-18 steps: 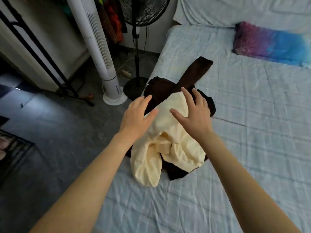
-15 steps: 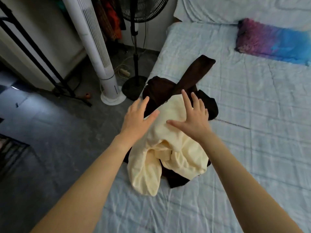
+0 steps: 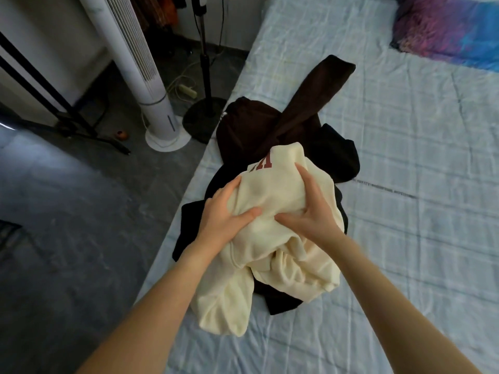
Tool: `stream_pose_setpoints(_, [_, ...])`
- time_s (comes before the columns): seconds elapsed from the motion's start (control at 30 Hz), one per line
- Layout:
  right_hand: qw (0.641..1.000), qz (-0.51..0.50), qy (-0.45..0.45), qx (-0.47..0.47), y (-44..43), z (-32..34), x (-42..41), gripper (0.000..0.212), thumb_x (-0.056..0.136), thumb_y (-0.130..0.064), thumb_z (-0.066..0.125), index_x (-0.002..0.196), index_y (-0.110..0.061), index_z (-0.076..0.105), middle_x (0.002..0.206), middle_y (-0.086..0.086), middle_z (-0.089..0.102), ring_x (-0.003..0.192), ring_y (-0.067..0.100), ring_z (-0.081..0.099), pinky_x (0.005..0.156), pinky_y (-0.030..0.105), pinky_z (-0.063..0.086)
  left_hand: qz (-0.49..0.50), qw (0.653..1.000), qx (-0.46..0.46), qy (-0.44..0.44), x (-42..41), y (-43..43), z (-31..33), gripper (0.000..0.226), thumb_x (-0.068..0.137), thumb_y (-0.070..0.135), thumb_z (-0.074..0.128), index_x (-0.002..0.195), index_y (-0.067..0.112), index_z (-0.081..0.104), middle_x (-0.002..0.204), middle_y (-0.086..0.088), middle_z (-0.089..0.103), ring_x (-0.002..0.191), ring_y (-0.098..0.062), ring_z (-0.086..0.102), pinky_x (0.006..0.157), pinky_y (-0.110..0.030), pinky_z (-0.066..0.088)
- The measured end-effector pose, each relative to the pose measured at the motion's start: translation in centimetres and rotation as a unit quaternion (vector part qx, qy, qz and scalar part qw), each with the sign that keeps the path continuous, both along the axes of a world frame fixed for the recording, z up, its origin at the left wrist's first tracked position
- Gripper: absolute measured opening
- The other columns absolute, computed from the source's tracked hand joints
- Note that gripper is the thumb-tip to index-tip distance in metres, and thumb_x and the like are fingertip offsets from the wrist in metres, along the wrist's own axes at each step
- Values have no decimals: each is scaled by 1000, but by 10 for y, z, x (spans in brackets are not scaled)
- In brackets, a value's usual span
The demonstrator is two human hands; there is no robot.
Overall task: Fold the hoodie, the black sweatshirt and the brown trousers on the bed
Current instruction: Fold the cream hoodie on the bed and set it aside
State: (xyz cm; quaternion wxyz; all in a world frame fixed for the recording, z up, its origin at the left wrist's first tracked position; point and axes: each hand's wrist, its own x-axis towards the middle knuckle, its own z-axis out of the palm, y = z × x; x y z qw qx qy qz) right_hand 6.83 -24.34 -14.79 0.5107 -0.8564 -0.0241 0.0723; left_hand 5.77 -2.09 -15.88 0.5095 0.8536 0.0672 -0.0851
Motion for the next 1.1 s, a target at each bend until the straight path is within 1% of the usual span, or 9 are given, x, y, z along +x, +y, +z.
stream_pose_setpoints(0.1, [1000, 4, -17, 12, 2, 25, -14, 101, 63, -35, 84, 144, -61, 28, 145, -22, 39, 133, -2, 39, 94, 23, 43, 30, 997, -71, -26, -19, -4, 24, 77, 64, 53, 80, 134, 44, 49, 127, 22, 60, 118, 2, 55, 102, -36, 48])
stream_pose_setpoints(0.17, [999, 13, -33, 14, 2, 49, -27, 100, 65, -32, 82, 145, -58, 29, 145, -24, 39, 135, 0, 38, 100, 30, 41, 45, 993, -101, -44, -35, -7, 46, 72, 65, 47, 81, 131, 44, 52, 123, 24, 62, 114, 5, 57, 100, -33, 50])
stream_pose_setpoints(0.27, [998, 22, -59, 12, 3, 94, -51, 99, 66, -29, 82, 146, -56, 30, 144, -21, 41, 132, 0, 41, 99, 30, 41, 51, 988, -131, -71, -62, -8, 88, 65, 65, 45, 81, 124, 49, 54, 121, 25, 62, 112, 6, 57, 97, -28, 51])
stream_pose_setpoints(0.4, [996, 23, -87, 26, 6, 161, -96, 101, 66, -21, 84, 145, -55, 32, 141, -24, 41, 131, -1, 42, 102, 35, 43, 39, 982, -130, -128, -101, -4, 153, 65, 65, 41, 81, 124, 45, 55, 120, 25, 63, 112, 6, 58, 95, -23, 50])
stream_pose_setpoints(0.6, [988, -5, -142, 55, 7, 255, -194, 103, 68, -27, 89, 146, -57, 30, 144, -18, 43, 129, -8, 43, 100, 25, 41, -36, 969, -98, -224, -171, 8, 251, 69, 68, 48, 79, 131, 46, 51, 123, 29, 59, 114, 5, 56, 92, -16, 48])
stream_pose_setpoints(0.7, [982, -47, -175, 55, 10, 286, -252, 100, 66, -34, 89, 145, -57, 32, 144, -16, 46, 130, -3, 45, 105, 29, 42, -89, 962, -80, -246, -209, 8, 284, 72, 68, 55, 76, 133, 52, 46, 122, 36, 55, 110, 11, 53, 85, -7, 44])
stream_pose_setpoints(0.9, [969, -163, -183, 42, -10, 304, -374, 98, 71, -28, 91, 143, -59, 33, 140, -18, 50, 126, 1, 51, 107, 43, 47, -211, 943, -101, -238, -286, -23, 307, 62, 73, 50, 77, 129, 51, 52, 125, 28, 58, 114, 4, 56, 97, -33, 51])
stream_pose_setpoints(1.03, [953, -238, -182, 33, -36, 306, -447, 99, 71, -26, 90, 145, -58, 32, 145, -17, 47, 129, 2, 49, 108, 43, 46, -264, 933, -142, -199, -337, -65, 310, 60, 73, 42, 79, 128, 45, 57, 124, 27, 60, 113, 8, 55, 100, -33, 50])
stream_pose_setpoints(1.1, [948, -260, -184, 27, -55, 303, -479, 99, 74, -25, 89, 145, -59, 29, 147, -22, 44, 131, 2, 48, 108, 42, 45, -282, 930, -152, -180, -359, -92, 308, 59, 72, 40, 80, 127, 43, 58, 125, 21, 62, 114, 2, 57, 101, -37, 49])
